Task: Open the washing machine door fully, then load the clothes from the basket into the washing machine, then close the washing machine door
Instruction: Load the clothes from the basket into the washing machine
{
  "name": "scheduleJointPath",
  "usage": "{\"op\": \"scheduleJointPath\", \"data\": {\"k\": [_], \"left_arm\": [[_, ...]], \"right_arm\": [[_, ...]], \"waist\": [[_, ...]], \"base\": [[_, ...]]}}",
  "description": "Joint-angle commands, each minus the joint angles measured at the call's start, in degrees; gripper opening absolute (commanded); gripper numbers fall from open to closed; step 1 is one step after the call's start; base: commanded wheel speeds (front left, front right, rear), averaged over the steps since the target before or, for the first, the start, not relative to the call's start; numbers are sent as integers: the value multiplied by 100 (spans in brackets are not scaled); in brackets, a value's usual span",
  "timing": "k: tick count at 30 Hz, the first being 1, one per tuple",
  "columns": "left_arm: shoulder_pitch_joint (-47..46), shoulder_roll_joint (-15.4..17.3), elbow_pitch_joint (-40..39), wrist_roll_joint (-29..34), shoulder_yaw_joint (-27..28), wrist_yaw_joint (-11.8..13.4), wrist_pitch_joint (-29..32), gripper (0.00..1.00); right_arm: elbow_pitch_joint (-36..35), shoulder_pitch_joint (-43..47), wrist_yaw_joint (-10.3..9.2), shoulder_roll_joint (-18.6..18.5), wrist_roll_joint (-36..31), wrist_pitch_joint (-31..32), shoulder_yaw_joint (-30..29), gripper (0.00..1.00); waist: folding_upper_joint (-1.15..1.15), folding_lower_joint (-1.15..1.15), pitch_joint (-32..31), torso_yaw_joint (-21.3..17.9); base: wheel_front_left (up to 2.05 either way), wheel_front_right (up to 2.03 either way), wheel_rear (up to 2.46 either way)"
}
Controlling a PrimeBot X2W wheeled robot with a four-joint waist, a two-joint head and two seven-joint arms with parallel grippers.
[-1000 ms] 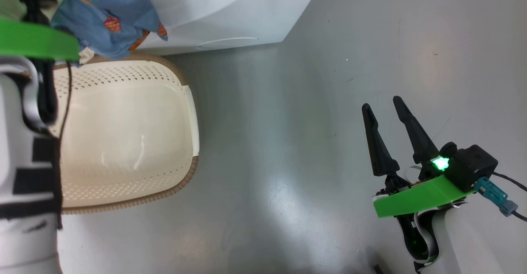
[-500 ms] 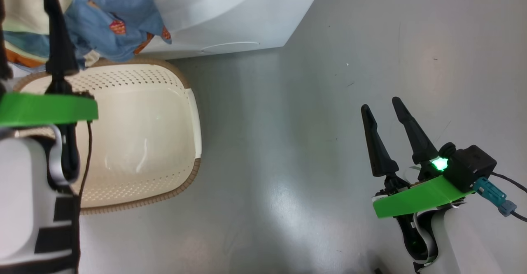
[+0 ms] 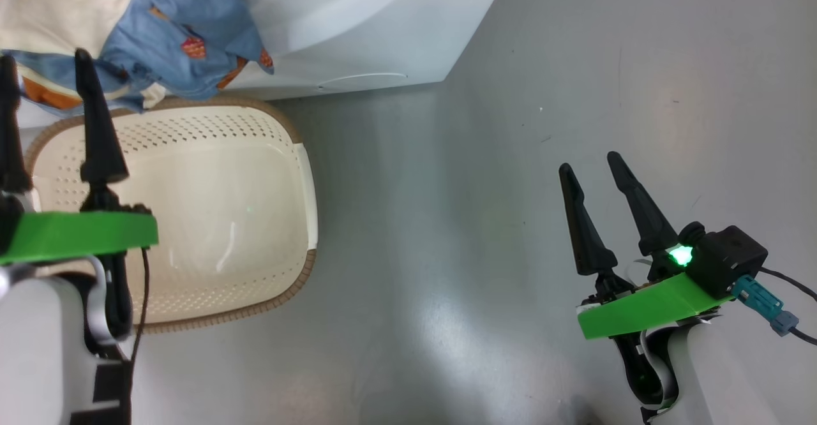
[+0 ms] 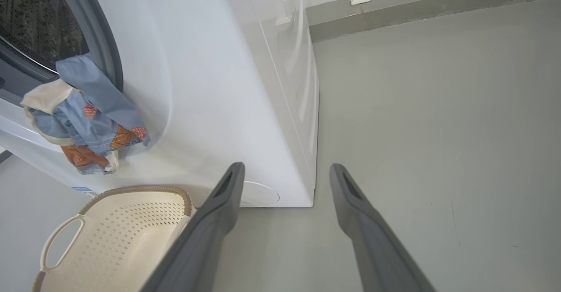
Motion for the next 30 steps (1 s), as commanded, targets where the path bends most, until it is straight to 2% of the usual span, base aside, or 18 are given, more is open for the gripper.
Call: {"op": "scheduleJointPath", "data": {"k": [1, 30], "left_arm": [[226, 133, -222, -28, 179, 55, -29, 100], [1433, -227, -745, 1, 495, 48, -29, 100]], "right_arm": [[-90, 178, 17, 30, -44, -27, 129, 100], [-81, 227, 17, 28, -94, -27, 114, 100]], "waist": [[0, 0, -32, 15], [0, 0, -196, 42]], "base": [[0, 0, 0], [0, 0, 0]]}}
